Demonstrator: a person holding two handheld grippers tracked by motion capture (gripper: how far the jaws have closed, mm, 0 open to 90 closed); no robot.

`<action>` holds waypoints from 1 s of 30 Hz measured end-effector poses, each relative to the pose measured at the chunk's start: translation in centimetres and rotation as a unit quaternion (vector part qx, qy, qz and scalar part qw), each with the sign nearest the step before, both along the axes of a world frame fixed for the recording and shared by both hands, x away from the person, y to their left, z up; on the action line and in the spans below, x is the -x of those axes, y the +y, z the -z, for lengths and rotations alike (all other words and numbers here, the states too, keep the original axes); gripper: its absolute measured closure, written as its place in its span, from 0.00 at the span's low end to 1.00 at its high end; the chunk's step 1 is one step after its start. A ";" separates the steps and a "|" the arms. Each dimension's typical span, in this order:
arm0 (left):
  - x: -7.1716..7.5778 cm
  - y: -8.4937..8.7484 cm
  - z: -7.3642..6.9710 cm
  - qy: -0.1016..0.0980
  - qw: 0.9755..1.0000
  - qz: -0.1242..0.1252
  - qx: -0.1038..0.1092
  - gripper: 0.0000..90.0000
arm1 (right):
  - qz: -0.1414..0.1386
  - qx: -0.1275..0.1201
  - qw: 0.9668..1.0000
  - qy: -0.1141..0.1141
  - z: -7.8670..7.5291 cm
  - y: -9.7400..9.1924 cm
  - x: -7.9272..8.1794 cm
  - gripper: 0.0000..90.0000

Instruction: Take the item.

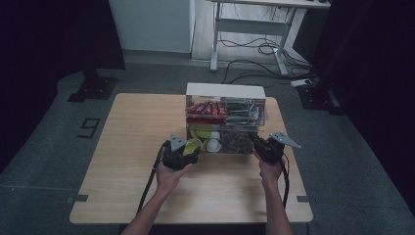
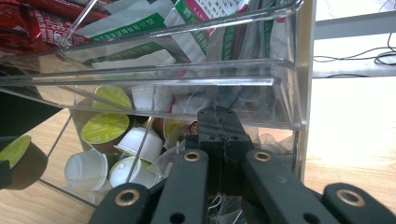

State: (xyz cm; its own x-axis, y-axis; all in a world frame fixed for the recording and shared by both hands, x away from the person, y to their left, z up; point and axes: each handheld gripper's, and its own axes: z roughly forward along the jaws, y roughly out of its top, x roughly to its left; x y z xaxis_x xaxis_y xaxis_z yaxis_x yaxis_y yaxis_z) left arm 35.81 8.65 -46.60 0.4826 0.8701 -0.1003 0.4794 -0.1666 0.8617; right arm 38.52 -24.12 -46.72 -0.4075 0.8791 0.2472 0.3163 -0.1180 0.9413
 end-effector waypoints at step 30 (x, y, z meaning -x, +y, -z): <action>0.2 4.3 1.8 0.021 0.999 -0.041 -0.009 0.43 | 0.001 0.003 1.000 0.000 0.1 0.1 0.0 0.99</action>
